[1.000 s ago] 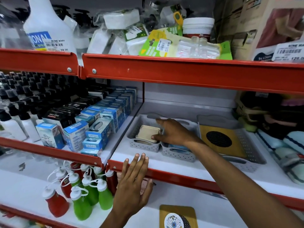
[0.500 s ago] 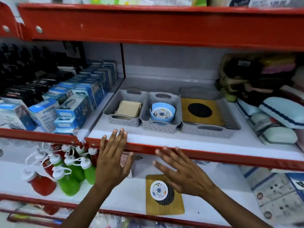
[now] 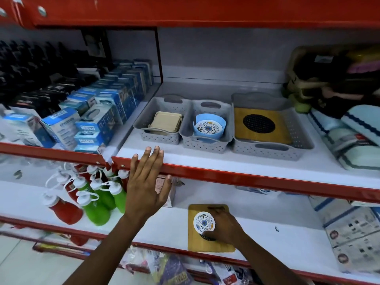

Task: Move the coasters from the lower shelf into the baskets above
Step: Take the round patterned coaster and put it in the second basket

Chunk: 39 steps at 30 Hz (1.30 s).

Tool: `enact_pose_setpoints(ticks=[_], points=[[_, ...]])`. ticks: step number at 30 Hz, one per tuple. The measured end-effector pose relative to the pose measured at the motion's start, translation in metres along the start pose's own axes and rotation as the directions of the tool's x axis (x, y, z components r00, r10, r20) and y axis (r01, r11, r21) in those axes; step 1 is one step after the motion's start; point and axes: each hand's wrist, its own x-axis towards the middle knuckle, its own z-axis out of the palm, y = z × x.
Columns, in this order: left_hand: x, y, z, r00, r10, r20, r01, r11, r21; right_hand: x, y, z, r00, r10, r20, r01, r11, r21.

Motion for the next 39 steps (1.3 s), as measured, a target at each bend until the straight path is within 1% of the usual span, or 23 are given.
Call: enact_pose_setpoints(ticks=[3,7,10,12,14,15,17,20,23,26,29,35,39], points=[[0.0,0.001,0.0,1.0,-0.009,0.008,0.009,1.0,-0.003,0.007,-0.005,0.009,1.0,-0.011,-0.002,0.011,0.999,-0.048],[0.0,0.001,0.0,1.0,-0.019,0.009,0.019,1.0,-0.008,0.01,-0.005,0.013,1.0,-0.007,-0.029,0.005,0.999,-0.051],[0.0,0.001,0.0,1.0,-0.022,0.005,0.022,1.0,-0.015,0.007,-0.004,0.011,0.998,-0.002,-0.057,0.004,1.0,0.023],[0.0,0.001,0.001,1.0,-0.025,0.007,0.025,1.0,-0.02,0.0,-0.004,0.006,0.992,-0.016,-0.127,0.029,0.995,0.099],[0.0,0.0,0.001,1.0,-0.025,0.003,0.025,0.999,-0.023,-0.013,-0.007,-0.004,0.973,-0.041,-0.227,0.081,0.982,0.17],[0.001,0.0,0.001,1.0,-0.024,-0.001,0.024,0.999,-0.023,-0.021,-0.009,-0.011,0.955,-0.06,-0.289,0.121,0.973,0.196],[0.0,0.001,0.001,1.0,-0.026,-0.006,0.026,0.999,-0.03,-0.039,-0.018,-0.03,0.895,-0.118,-0.43,0.221,0.955,0.197],[0.0,0.002,0.001,0.999,-0.033,-0.022,0.032,0.999,-0.041,-0.069,-0.036,-0.064,0.761,-0.214,-0.612,0.362,0.924,0.126],[0.0,0.002,0.002,0.999,-0.032,-0.035,0.03,0.998,-0.048,-0.094,-0.058,-0.096,0.641,-0.254,-0.724,0.44,0.895,0.076],[0.0,0.003,0.003,0.999,-0.03,-0.042,0.028,0.999,-0.047,-0.104,-0.079,-0.123,0.569,-0.217,-0.793,0.462,0.882,0.091],[0.0,0.002,0.002,0.999,-0.031,-0.037,0.029,0.998,-0.053,-0.1,-0.097,-0.145,0.55,-0.142,-0.823,0.468,0.868,0.163],[-0.001,0.002,0.001,0.999,-0.037,-0.004,0.036,0.998,-0.054,-0.078,-0.111,-0.16,0.587,-0.035,-0.809,0.422,0.866,0.269],[-0.001,0.001,0.0,0.999,-0.036,0.003,0.036,0.998,-0.057,-0.07,-0.114,-0.162,0.582,-0.006,-0.813,0.397,0.875,0.277]])
